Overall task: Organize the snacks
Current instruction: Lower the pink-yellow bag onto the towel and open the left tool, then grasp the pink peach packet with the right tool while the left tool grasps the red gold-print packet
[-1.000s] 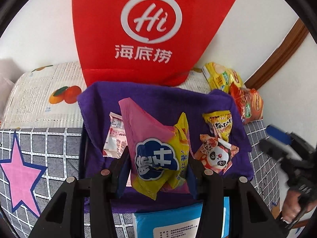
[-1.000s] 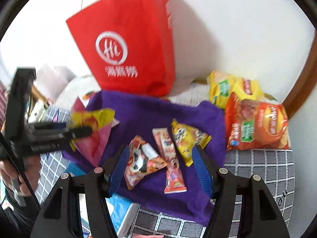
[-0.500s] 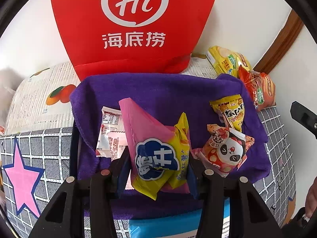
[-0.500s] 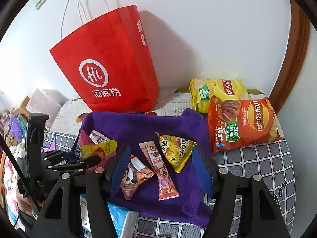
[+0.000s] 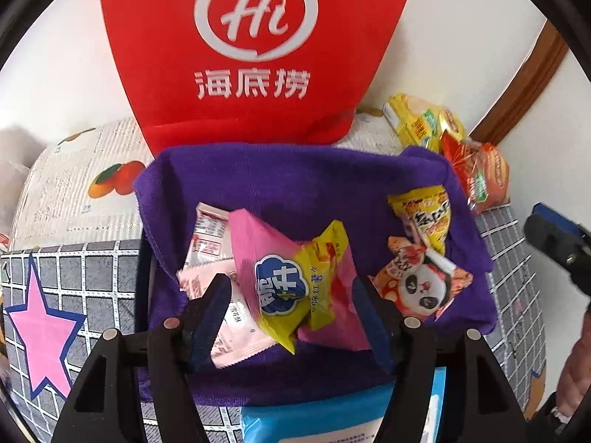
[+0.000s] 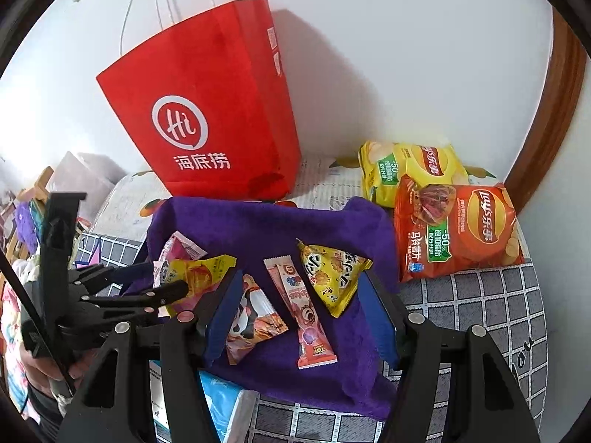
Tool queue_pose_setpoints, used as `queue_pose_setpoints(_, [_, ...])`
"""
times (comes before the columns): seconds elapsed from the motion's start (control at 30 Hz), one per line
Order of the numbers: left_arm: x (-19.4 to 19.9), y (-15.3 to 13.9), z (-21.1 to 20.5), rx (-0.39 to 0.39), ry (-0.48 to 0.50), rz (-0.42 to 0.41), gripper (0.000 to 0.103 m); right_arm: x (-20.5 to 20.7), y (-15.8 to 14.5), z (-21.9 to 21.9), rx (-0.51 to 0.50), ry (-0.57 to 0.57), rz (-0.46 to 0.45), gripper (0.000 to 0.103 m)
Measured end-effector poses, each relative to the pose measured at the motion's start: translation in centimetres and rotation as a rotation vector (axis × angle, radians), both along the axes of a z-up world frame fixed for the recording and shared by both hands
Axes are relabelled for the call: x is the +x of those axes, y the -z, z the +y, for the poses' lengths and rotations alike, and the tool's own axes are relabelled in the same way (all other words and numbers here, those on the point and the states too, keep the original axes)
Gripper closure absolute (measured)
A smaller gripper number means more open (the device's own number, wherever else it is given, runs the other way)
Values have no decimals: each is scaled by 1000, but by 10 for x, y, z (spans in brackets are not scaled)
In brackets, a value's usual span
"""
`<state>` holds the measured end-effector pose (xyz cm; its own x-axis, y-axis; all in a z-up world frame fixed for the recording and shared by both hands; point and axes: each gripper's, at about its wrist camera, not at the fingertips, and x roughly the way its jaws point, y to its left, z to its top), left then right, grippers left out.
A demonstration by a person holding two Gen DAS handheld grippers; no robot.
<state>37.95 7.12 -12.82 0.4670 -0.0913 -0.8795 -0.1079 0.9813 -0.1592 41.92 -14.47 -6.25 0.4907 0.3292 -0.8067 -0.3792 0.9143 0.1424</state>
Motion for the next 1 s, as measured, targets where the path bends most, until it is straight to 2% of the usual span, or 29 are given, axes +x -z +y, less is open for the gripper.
queue_pose_setpoints(0.27, [-12,-23,10,-38,2,-51,36,-12,-6,13,-33,-22,-51,38])
queue_pose_setpoints(0.5, [-26,-49,14,-34,-7,-114,36,-51,-13,10,-6,-2,-132,40])
queue_pose_setpoints(0.7, [-41,-69,6,-52,23,-157,36,-92,8,-17,19,27,-41,53])
queue_pose_setpoints(0.83, [-51,-75,-4,-47,47,-157,36,-120,35,-37,48,53,34,54])
queue_pose_setpoints(1.0, [-76,-81,-10,-75,72,-169,36,-145,71,-46,38,69,117,55])
